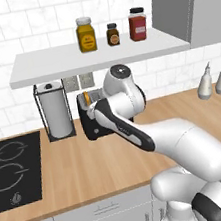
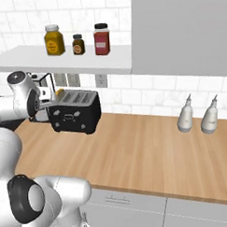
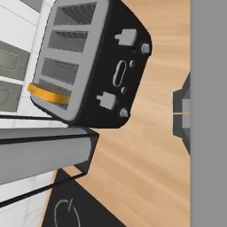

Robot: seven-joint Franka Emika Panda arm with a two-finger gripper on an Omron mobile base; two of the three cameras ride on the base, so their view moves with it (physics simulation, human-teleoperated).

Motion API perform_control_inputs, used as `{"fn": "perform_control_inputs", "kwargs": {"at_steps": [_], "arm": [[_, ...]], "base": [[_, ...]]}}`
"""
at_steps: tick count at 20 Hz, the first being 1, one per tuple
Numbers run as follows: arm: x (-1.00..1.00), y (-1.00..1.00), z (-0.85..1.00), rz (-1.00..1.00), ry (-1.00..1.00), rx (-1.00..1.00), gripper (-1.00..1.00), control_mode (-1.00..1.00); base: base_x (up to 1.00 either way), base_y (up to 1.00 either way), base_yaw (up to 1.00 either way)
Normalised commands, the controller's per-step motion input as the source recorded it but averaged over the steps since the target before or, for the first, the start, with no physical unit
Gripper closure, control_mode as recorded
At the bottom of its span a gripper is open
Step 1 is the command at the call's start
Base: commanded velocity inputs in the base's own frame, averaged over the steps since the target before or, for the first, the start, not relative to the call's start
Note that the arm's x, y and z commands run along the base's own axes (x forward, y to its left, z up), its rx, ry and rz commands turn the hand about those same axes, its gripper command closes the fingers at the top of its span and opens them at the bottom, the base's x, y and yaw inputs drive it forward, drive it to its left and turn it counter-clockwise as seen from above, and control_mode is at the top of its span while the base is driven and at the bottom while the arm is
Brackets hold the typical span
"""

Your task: Start the toaster. Once the lever pops up, take the bread to the plate on the dining counter.

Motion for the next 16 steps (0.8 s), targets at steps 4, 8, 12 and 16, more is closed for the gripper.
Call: {"fn": "perform_control_inputs", "kwargs": {"at_steps": [4,8,12,16], "arm": [[0.05,0.0,-0.15,0.0,-0.06,0.0,1.0,-1.0],[0.0,0.0,-0.24,-0.01,-0.15,0.0,1.0,-1.0],[0.08,0.0,-0.24,-0.01,-0.16,0.0,1.0,-1.0],[0.18,0.0,-0.12,0.0,-0.06,0.0,1.0,-1.0]], "base": [[0.0,0.0,0.0],[0.0,0.0,0.0],[0.0,0.0,0.0],[0.0,0.0,0.0]]}}
